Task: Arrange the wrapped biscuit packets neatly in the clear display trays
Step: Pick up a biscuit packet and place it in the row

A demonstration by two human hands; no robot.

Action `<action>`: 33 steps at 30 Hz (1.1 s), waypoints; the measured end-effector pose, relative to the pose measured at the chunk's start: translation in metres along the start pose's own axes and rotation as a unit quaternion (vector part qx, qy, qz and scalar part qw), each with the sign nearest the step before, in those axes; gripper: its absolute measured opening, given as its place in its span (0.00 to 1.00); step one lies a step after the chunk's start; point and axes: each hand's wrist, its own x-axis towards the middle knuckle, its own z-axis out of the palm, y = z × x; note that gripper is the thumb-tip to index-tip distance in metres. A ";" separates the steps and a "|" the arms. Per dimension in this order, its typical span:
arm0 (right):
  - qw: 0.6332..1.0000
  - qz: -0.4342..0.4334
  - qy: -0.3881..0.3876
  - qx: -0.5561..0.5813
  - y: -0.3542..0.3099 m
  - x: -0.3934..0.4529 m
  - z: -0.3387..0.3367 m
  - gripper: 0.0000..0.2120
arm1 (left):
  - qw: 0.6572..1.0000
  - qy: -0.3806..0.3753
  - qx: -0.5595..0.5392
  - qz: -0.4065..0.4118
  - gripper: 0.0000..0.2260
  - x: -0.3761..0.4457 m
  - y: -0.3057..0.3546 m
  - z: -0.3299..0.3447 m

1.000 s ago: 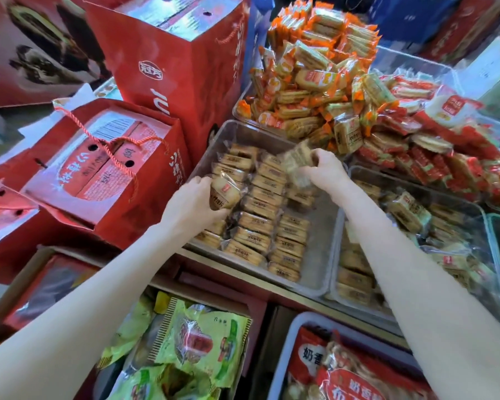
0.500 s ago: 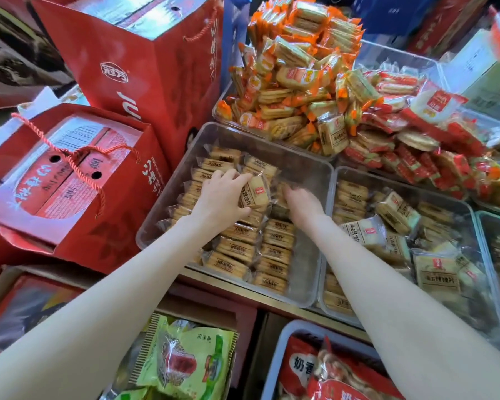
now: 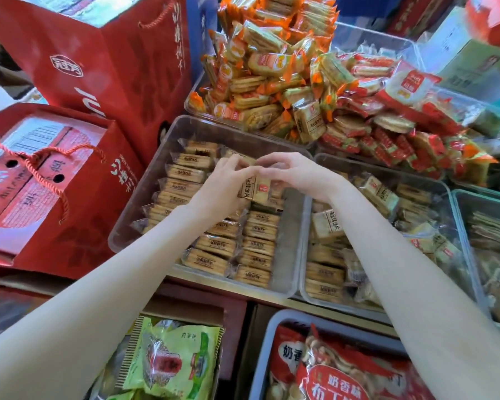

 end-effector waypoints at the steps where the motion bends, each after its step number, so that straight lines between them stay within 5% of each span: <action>1: 0.998 -0.001 0.002 -0.070 0.000 -0.002 -0.002 0.15 | 1.000 0.001 -0.014 0.007 0.32 0.001 0.004 0.002; 4: 0.978 -0.005 0.083 -0.193 0.004 -0.001 -0.007 0.16 | 0.999 0.029 -0.033 -0.017 0.33 0.002 0.008 0.006; 8: 0.889 -0.026 0.228 -0.397 0.014 0.011 -0.004 0.17 | 0.997 -0.038 0.055 -0.036 0.29 -0.005 -0.004 0.016; 12: 0.841 -0.029 0.215 -0.495 0.033 0.034 0.015 0.26 | 0.984 -0.147 0.083 -0.057 0.26 -0.022 -0.017 0.025; 22: 0.747 0.055 0.246 -0.615 0.042 0.055 0.017 0.18 | 0.980 -0.167 0.085 -0.067 0.25 -0.021 -0.020 0.030; 26: 0.776 0.060 0.243 -0.578 0.036 0.040 0.013 0.16 | 0.980 -0.169 0.086 -0.068 0.26 -0.020 -0.013 0.023; 29: 0.851 0.024 0.288 -0.439 0.035 0.007 -0.014 0.14 | 0.986 -0.124 0.089 -0.067 0.25 -0.020 -0.001 0.017; 31: 0.903 0.028 0.228 -0.362 0.040 -0.023 -0.040 0.13 | 0.991 -0.092 0.078 -0.056 0.23 -0.020 0.011 0.018; 33: 0.911 0.078 0.109 -0.391 0.047 -0.052 -0.055 0.17 | 0.993 -0.082 0.072 -0.040 0.23 -0.020 0.028 0.021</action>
